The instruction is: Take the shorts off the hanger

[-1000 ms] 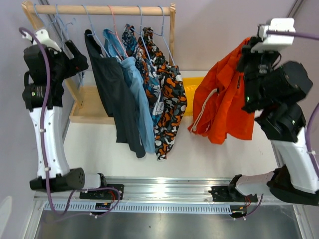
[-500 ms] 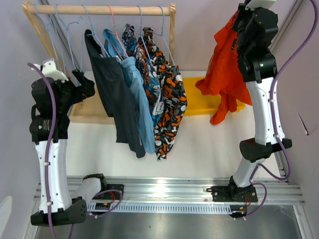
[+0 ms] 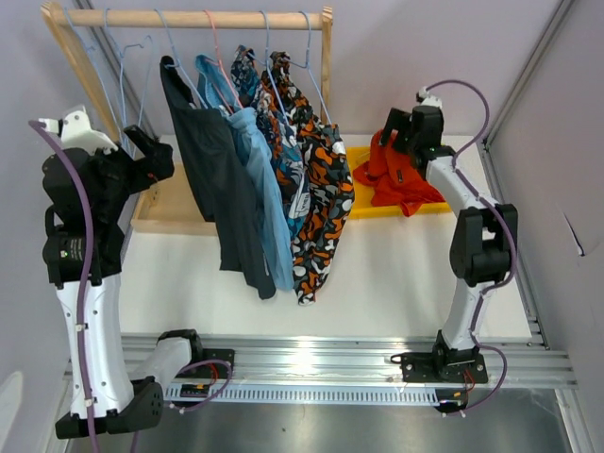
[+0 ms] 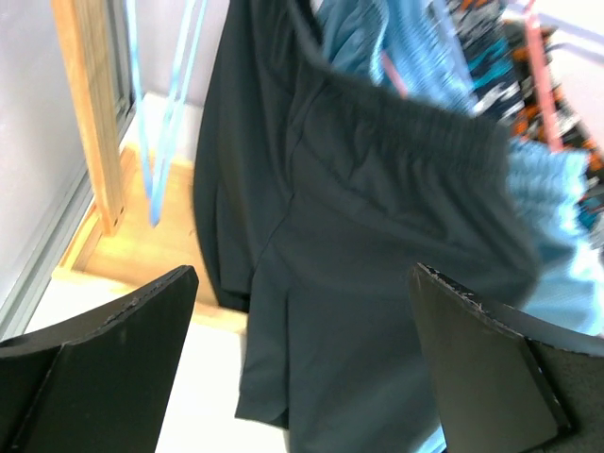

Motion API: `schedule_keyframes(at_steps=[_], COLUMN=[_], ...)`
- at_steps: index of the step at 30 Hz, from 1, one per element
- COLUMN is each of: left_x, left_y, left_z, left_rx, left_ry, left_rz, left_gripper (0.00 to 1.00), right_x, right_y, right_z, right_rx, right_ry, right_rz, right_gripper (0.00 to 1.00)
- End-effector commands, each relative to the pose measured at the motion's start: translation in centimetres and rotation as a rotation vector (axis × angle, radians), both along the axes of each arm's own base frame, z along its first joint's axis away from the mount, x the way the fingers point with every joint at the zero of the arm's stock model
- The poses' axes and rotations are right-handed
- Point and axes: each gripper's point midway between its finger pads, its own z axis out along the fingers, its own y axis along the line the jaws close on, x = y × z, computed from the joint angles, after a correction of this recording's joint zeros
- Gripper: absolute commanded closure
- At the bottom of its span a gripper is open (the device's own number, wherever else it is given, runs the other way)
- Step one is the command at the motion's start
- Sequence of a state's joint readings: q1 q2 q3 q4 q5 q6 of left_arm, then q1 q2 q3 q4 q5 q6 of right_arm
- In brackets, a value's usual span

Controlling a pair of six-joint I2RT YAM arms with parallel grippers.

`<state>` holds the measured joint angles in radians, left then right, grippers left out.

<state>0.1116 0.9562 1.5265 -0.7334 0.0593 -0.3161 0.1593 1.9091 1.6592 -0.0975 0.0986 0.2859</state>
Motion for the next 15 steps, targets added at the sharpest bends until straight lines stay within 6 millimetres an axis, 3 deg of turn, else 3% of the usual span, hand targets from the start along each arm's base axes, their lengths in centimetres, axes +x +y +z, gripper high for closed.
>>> schedule_keyframes(at_steps=[1,2,4,6,7,8,9,10,11,12,15], left_x=[0.0,-0.4,0.6,1.7,1.6,3.4,4.2,4.3,6.1,6.7,9.2], left_y=[-1.4,-1.8,-2.7,-3.1,-3.7,-4.0,-4.4,-5.4,-5.7,-6.2,-6.3], left_z=[3.8,5.8,6.6,6.9,8.6,7.8,7.6,8.8,7.8,7.9,7.4], left_rx=[-0.045,-0.059,-0.077,-0.086,-0.089,-0.097,-0.105,-0.108,-0.117,-0.12,-0.116], left_ry=[-0.077,-0.119,-0.12,-0.11,-0.138,-0.097,-0.082,-0.104,-0.068,-0.066,-0.048], left_rz=[-0.055,-0.07,-0.105,-0.116,-0.137,-0.146,-0.156,-0.189,-0.189,-0.198,-0.169], left_gripper=[0.01,0.01,0.01,0.01,0.01,0.0,0.01,0.01,0.01,0.0,0.01], right_x=[0.6,0.4,-0.5,-1.8,-2.7,-3.3,-4.4,-5.5,-6.2,-7.5,-10.3], right_y=[0.3,0.0,-0.4,-0.8,-1.1,-1.1,-1.2,-1.2,-1.1,-1.1,-1.2], right_z=[0.5,0.6,0.1,2.1,1.7,2.1,4.0,3.3,3.5,5.4,5.1], right_rx=[0.124,0.116,0.104,0.099,0.097,0.098,0.104,0.108,0.112,0.121,0.12], right_ry=[-0.004,-0.005,-0.004,-0.043,-0.031,-0.036,-0.067,-0.048,-0.049,-0.086,-0.062], right_rz=[0.02,0.013,0.002,-0.005,-0.009,-0.007,-0.005,0.002,0.01,0.017,0.027], right_gripper=[0.01,0.01,0.01,0.01,0.01,0.0,0.01,0.0,0.0,0.01,0.01])
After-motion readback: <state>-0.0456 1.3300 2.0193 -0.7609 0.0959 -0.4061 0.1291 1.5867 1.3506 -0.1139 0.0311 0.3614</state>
